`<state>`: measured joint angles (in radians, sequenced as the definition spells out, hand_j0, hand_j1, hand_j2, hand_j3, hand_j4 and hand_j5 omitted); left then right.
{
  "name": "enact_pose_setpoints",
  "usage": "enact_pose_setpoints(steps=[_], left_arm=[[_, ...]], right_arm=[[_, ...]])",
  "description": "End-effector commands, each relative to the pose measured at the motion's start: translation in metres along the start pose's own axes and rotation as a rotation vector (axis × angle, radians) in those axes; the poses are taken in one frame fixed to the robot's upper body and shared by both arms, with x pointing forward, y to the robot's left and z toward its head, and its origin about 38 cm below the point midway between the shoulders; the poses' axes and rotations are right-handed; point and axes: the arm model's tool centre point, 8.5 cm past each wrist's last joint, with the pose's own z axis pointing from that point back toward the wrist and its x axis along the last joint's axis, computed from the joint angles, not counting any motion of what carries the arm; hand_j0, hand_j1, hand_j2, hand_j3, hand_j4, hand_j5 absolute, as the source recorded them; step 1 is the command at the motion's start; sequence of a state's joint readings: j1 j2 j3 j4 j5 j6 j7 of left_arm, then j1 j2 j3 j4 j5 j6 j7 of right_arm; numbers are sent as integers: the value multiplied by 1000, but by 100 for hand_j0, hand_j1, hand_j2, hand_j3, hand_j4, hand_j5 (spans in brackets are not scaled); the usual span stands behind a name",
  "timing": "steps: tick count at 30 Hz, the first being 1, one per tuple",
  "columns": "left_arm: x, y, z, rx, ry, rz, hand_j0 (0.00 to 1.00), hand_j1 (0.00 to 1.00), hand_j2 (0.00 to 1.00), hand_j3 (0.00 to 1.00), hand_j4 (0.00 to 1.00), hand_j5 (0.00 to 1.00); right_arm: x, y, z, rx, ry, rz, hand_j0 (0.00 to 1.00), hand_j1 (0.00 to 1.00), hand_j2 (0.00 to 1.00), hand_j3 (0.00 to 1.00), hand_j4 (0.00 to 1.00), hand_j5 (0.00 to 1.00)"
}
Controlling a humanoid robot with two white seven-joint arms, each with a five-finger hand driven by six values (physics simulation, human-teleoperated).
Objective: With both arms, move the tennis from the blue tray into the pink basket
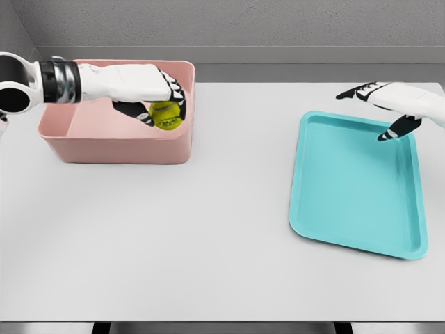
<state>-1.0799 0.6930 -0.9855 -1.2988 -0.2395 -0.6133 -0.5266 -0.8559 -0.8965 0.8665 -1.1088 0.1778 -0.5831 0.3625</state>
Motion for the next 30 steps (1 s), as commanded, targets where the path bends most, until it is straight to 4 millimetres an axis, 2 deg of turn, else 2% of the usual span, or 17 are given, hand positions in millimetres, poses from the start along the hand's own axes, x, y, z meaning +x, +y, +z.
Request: enact_pose_setpoints(steps=[1, 8, 12, 19, 20, 22, 29, 30], left_arm=[[-10, -3, 3, 2, 28, 24, 56, 56, 56, 56, 56, 56], [-36, -11, 13, 10, 106, 82, 56, 56, 56, 56, 56, 56], [-46, -16, 8, 14, 130, 117, 56, 56, 56, 56, 56, 56], [-54, -12, 13, 25, 161, 115, 58, 58, 58, 58, 58, 58], [-54, -12, 14, 26, 162, 116, 80, 80, 80, 80, 80, 80], [-54, -10, 16, 37, 165, 114, 100, 100, 100, 100, 100, 100], [-50, -9, 20, 49, 154, 110, 100, 100, 100, 100, 100, 100], [-46, 0, 31, 76, 150, 87, 100, 100, 100, 100, 100, 100]], right_arm=[[0, 0, 0, -2, 0, -6, 100, 100, 100, 100, 100, 100], [0, 0, 0, -2, 0, -6, 100, 100, 100, 100, 100, 100], [0, 0, 0, -4, -1, -5, 100, 100, 100, 100, 100, 100], [0, 0, 0, -4, 0, -6, 100, 100, 100, 100, 100, 100], [0, 0, 0, -4, -1, -5, 100, 100, 100, 100, 100, 100], [0, 0, 0, -4, -1, -5, 100, 100, 100, 100, 100, 100], [0, 0, 0, -4, -1, -5, 100, 100, 100, 100, 100, 100], [0, 0, 0, -4, -1, -5, 100, 100, 100, 100, 100, 100]])
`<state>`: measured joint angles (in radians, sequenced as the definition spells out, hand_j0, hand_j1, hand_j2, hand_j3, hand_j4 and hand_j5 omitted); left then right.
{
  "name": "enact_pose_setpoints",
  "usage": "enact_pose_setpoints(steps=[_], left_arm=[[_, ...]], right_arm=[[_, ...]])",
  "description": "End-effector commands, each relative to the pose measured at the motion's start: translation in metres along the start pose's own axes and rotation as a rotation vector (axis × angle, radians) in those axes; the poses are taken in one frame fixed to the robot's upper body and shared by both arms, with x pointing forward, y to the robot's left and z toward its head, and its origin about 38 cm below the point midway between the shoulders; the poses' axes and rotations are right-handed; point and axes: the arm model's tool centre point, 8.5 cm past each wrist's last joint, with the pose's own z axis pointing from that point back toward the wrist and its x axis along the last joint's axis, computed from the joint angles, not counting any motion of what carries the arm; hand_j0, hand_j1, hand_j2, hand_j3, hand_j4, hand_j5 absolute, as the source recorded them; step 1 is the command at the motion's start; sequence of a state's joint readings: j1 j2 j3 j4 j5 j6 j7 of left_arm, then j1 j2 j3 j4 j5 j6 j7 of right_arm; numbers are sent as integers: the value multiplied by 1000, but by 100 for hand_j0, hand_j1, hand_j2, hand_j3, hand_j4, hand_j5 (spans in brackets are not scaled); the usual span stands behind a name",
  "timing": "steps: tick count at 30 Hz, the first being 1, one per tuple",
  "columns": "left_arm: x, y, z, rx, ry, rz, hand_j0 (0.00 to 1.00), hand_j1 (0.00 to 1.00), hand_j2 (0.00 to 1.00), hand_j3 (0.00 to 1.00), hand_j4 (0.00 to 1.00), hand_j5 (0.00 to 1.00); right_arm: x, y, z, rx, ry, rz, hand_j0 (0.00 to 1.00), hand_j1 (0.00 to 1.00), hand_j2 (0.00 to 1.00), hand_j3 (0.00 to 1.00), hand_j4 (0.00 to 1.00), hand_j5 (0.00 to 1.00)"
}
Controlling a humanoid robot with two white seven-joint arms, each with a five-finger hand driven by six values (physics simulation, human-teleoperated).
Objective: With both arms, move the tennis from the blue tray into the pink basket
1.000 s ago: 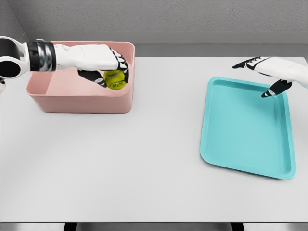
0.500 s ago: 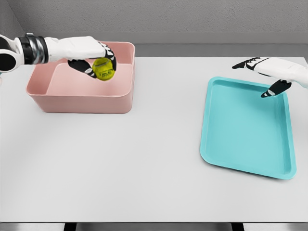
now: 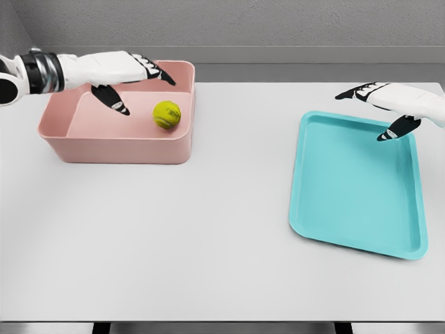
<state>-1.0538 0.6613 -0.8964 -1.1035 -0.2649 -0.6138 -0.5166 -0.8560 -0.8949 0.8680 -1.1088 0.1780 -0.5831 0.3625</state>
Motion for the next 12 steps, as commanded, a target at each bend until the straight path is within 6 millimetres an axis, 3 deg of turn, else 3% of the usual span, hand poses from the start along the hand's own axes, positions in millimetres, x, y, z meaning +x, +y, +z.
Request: enact_pose_setpoints(steps=[1, 3, 4, 6, 8, 12], left_arm=[[3, 16, 27, 36, 3, -35, 100, 100, 100, 100, 100, 100], [11, 26, 56, 70, -15, -46, 100, 100, 100, 100, 100, 100], [25, 27, 61, 92, -60, -51, 100, 100, 100, 100, 100, 100], [49, 20, 86, 110, -112, -55, 100, 100, 100, 100, 100, 100], [52, 9, 112, 110, -84, -53, 100, 100, 100, 100, 100, 100], [51, 4, 115, 103, -78, -48, 100, 100, 100, 100, 100, 100]], right_arm=[[0, -1, 1, -5, 1, -5, 100, 100, 100, 100, 100, 100], [0, -1, 1, -5, 1, -5, 100, 100, 100, 100, 100, 100], [0, -1, 1, -5, 1, -5, 100, 100, 100, 100, 100, 100], [0, -1, 1, -5, 1, -5, 100, 100, 100, 100, 100, 100], [0, -1, 1, -5, 1, -5, 100, 100, 100, 100, 100, 100], [1, -1, 0, -6, -3, -3, 100, 100, 100, 100, 100, 100]])
